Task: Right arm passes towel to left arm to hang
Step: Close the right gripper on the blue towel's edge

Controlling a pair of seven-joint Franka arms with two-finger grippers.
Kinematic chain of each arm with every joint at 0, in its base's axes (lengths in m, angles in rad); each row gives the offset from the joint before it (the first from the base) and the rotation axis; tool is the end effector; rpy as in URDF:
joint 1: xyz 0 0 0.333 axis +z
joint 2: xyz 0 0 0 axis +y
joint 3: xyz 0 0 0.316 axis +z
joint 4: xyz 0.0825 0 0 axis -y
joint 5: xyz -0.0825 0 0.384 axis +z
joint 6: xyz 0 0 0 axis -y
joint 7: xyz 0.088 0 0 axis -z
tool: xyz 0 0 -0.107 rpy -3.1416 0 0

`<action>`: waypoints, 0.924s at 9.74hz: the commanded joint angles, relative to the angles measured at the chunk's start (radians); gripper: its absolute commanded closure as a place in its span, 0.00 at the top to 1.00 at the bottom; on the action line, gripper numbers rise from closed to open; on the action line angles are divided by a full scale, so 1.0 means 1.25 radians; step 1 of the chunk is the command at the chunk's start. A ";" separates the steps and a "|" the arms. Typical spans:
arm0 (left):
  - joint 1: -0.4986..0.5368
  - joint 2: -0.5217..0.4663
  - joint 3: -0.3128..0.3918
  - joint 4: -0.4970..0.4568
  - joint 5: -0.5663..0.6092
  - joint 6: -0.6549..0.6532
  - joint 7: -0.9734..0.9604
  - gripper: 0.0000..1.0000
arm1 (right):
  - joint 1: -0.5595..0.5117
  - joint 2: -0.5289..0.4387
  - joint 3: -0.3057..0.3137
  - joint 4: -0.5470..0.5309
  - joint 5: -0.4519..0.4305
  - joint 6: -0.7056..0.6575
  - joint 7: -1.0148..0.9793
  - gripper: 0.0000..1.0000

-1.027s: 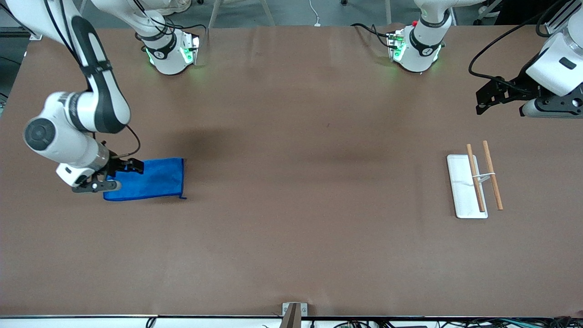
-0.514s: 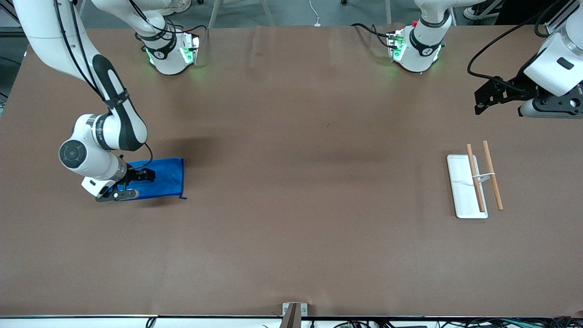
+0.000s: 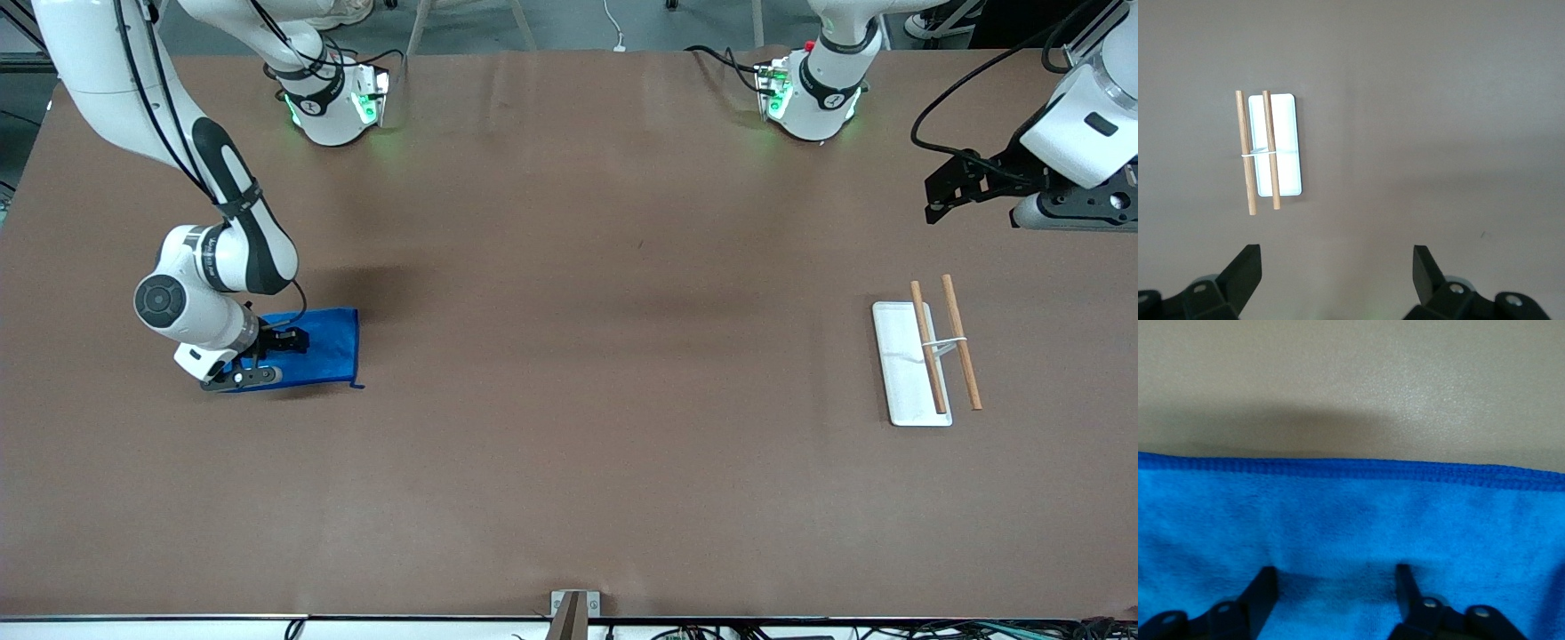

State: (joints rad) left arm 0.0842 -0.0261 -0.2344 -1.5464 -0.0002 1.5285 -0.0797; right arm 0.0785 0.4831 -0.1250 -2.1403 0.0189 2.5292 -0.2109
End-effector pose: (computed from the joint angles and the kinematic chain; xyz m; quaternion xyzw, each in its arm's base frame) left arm 0.5363 -0.0831 0.6462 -0.9994 0.0352 -0.0041 0.0025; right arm 0.5592 -0.0278 0.1691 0.9955 0.0798 -0.0478 0.0182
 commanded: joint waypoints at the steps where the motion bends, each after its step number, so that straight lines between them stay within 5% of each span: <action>1: -0.002 0.017 -0.001 -0.001 -0.002 -0.013 0.009 1.00 | -0.005 0.004 0.006 -0.006 0.000 0.010 -0.003 0.06; 7: -0.002 0.017 -0.001 -0.001 -0.002 -0.013 0.009 1.00 | -0.003 -0.066 0.009 0.006 0.005 -0.070 0.025 0.00; 9: -0.001 0.017 -0.003 -0.001 -0.002 -0.013 0.010 1.00 | 0.006 -0.120 0.021 0.042 0.101 -0.189 0.039 0.00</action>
State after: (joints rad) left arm 0.0823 -0.0260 -0.2345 -1.5463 -0.0002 1.5285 -0.0797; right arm 0.0812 0.4104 -0.1109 -2.0920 0.0835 2.3803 -0.1817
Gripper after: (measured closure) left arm 0.000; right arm 0.868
